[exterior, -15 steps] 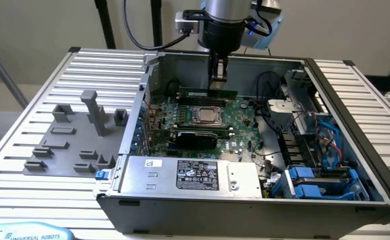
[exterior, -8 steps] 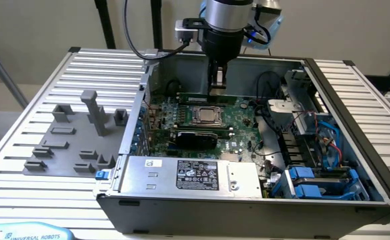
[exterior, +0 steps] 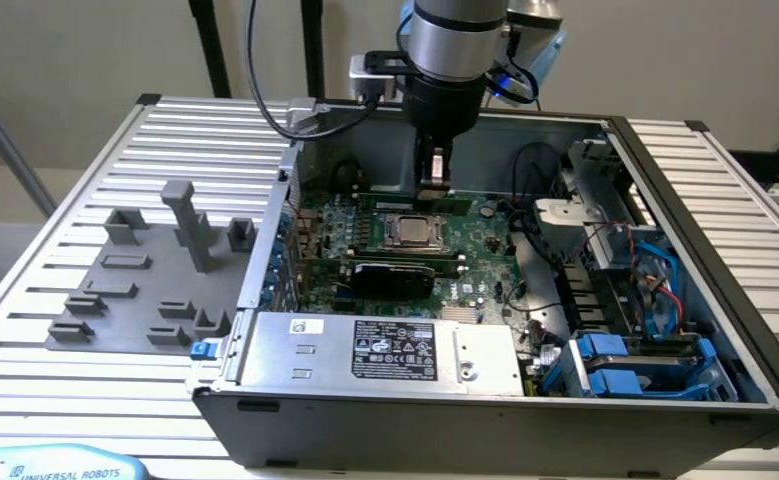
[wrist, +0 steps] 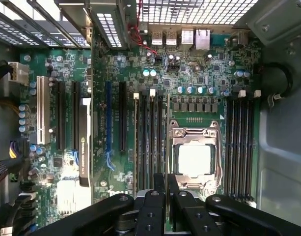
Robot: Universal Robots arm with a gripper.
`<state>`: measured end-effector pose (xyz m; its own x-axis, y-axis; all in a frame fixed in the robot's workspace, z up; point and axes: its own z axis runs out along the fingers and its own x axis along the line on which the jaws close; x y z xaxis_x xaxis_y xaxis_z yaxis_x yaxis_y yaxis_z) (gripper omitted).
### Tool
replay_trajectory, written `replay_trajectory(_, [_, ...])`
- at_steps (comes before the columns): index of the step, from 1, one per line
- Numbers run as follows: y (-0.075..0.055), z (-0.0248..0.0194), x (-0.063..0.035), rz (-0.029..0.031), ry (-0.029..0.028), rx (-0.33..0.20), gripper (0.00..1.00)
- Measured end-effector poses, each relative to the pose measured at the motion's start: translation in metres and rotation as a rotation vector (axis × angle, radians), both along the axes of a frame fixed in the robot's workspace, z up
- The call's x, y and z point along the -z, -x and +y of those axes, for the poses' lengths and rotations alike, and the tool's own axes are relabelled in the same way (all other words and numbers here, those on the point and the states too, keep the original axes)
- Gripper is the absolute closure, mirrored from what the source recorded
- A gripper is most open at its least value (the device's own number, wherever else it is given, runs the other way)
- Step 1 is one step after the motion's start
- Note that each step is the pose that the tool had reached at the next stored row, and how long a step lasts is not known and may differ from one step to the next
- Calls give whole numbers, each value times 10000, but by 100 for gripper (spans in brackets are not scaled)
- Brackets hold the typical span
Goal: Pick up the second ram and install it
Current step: 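Insert the second ram into the second slot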
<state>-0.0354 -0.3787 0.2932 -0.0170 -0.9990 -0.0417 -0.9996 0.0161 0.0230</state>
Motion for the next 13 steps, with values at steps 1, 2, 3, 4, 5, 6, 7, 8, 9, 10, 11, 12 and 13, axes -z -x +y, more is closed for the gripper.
replay_trajectory(1, [0, -14, 18, 0, -23, -3, 86])
replay_trajectory(2, [0, -25, 37, -1, -47, -10, 86])
replay_trajectory(3, [0, -39, 55, 0, -65, -18, 86])
replay_trajectory(4, [0, -48, 73, -1, -77, -24, 86])
replay_trajectory(5, [1, -52, 91, 0, -82, -26, 86])
replay_trajectory(6, [2, -55, 109, 0, -86, -27, 86])
replay_trajectory(7, [3, -56, 127, 0, -88, -27, 86])
replay_trajectory(8, [3, -56, 144, 0, -89, -29, 86])
replay_trajectory(9, [4, -56, 163, 0, -88, -30, 86])
replay_trajectory(10, [5, -56, 181, 0, -88, -29, 86])
replay_trajectory(11, [6, -56, 200, -1, -88, -29, 86])
replay_trajectory(12, [8, -57, 217, -2, -89, -29, 86])
replay_trajectory(13, [9, -56, 235, -3, -89, -29, 86])
